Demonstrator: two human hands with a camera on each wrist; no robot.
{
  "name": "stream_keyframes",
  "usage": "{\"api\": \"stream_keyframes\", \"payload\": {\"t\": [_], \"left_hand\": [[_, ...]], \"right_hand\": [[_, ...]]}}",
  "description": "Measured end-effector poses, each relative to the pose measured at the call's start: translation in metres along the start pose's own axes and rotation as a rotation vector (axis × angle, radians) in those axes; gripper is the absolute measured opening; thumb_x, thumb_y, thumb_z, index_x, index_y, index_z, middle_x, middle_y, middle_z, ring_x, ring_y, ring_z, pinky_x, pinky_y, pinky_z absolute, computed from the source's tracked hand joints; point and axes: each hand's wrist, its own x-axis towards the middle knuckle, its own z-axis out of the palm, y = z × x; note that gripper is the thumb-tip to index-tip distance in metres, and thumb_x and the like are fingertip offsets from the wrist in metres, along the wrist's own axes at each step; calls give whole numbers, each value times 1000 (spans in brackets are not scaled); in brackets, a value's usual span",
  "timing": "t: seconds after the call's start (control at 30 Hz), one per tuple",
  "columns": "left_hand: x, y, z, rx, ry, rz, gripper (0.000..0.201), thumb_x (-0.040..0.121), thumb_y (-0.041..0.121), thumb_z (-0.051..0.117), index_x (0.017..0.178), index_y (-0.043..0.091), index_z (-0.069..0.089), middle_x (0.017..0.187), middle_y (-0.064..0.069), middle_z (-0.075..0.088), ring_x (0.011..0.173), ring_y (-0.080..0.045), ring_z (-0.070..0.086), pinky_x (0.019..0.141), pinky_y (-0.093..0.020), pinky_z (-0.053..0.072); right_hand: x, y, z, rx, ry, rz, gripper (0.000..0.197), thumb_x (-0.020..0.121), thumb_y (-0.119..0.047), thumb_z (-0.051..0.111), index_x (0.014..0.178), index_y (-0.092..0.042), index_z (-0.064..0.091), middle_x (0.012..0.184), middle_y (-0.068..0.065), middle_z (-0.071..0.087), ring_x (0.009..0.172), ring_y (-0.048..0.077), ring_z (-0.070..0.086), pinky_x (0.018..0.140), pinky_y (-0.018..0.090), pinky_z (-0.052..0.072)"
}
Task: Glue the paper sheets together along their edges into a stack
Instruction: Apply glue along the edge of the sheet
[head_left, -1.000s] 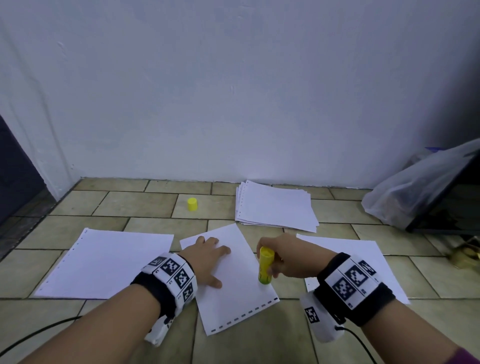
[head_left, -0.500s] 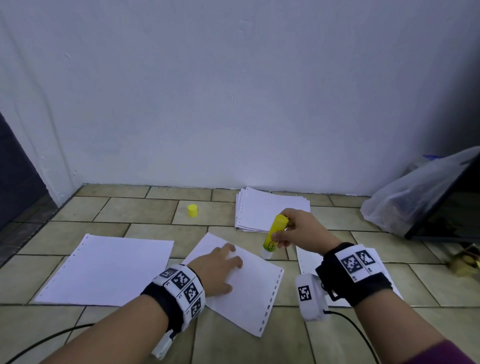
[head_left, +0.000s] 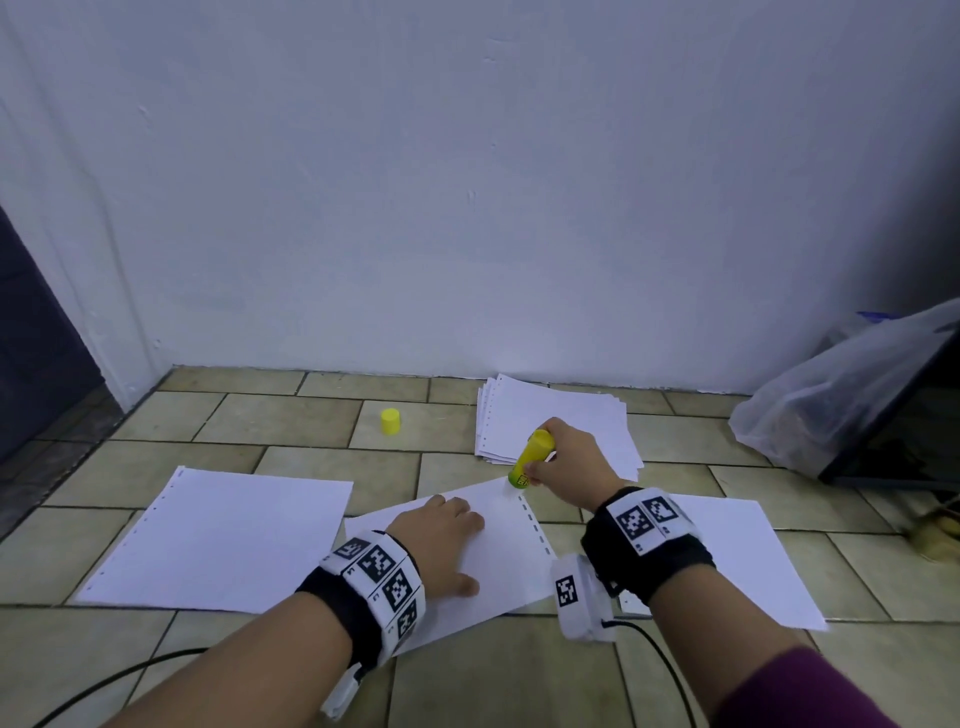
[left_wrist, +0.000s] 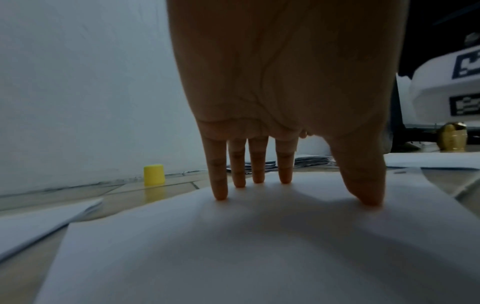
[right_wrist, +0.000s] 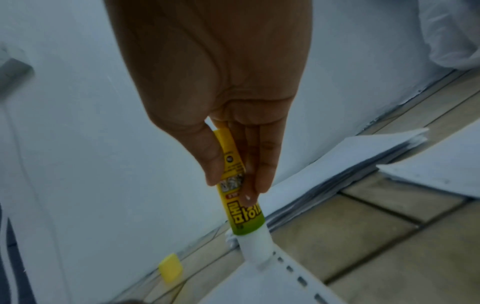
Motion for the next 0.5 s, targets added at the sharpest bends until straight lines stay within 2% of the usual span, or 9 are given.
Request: {"api": "stream_keyframes", "payload": {"t": [0.13,0.27,0.4,0.5], "left_hand": [[0,-3,-3,-9,-42,8,84,82,50,68,149,25,25,155,2,20,141,-19,21,113,-40,29],[-1,-5,-5,-6,-74,15,89,80,49,70,150,26,21,158,2,15,144,-19,16,116,-40,25],[0,-6,-9,2,-95,23,91,79,47,72,151,25,21,158,1,14,144,-20,16,116,-38,23],[0,-5,-10,9,-94,29,92,78,47,73,151,25,21,158,1,14,143,-20,18,116,-35,23]], "right_hand": [[3,-6,14,-33,-15,-43,33,85,-7,62,116,-8,50,109,15,62,85,20,53,69,25,41],[0,-9,12,-133,-83,-79,31,88,-4,57,118,-5,49,111,16,62,98,28,58,71,25,42],[-11,-6,1,-279,-204,-100,35,88,-11,60,120,-10,47,114,14,61,102,28,58,83,34,50],[-26,-4,-8,-382,-280,-108,38,88,-16,61,123,-11,46,116,11,57,105,27,57,85,35,49]]}}
